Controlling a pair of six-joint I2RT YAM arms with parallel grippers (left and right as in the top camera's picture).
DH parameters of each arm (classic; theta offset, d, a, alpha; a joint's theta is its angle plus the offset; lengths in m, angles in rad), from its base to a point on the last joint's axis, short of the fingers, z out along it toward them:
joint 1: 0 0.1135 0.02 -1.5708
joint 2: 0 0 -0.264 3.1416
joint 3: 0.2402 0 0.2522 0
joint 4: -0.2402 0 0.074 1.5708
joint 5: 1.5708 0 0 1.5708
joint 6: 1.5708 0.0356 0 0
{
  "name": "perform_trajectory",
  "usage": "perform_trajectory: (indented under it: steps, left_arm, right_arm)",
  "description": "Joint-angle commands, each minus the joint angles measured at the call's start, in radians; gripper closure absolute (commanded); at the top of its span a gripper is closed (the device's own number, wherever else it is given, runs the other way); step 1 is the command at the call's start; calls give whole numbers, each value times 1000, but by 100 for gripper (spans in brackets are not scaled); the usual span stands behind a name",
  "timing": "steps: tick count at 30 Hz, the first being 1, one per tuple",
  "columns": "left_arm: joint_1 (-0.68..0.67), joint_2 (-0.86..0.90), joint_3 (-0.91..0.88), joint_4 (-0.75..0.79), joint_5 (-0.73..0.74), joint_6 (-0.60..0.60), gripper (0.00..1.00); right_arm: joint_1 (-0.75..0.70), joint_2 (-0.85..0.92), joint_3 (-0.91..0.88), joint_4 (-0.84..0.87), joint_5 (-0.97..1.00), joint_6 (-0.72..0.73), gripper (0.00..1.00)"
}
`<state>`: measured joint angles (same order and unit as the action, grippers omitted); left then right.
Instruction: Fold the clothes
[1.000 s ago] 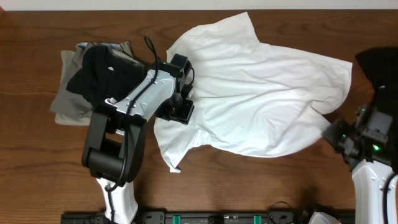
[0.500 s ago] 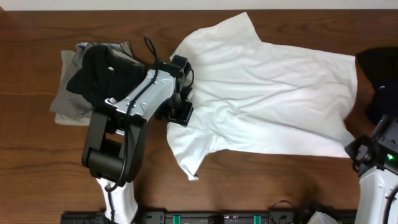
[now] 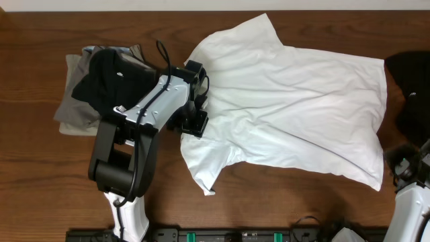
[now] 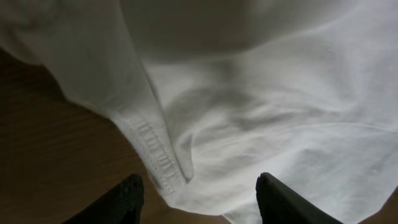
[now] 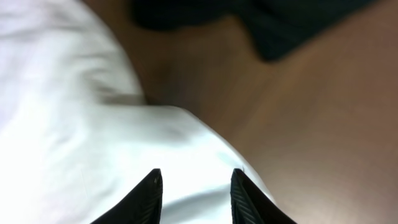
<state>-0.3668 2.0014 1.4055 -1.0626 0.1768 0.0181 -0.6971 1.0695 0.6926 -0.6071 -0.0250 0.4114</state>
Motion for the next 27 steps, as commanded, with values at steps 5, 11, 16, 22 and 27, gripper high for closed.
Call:
perform_trajectory:
  steps: [5,11,16,22,27]
  left_arm:
    - [3,-70,77,-55,-1,-16,41]
    - [3,-232,116,-54,-1,-16,40]
    - [3,-377,120,-28,-1,-16,40]
    - [3,-486,120,2,-1,-16,40]
    - [3,-499,120,5,-1,-23,40]
  right_arm:
    - [10,200,1,185,-235,-39,81]
    - [11,425,11,442,-405,-68,87]
    - [11,558,41,533,-405,-68,89]
    - [10,663,65,599,-282,-68,90]
    - [10,735,83,641,-203,-68,90]
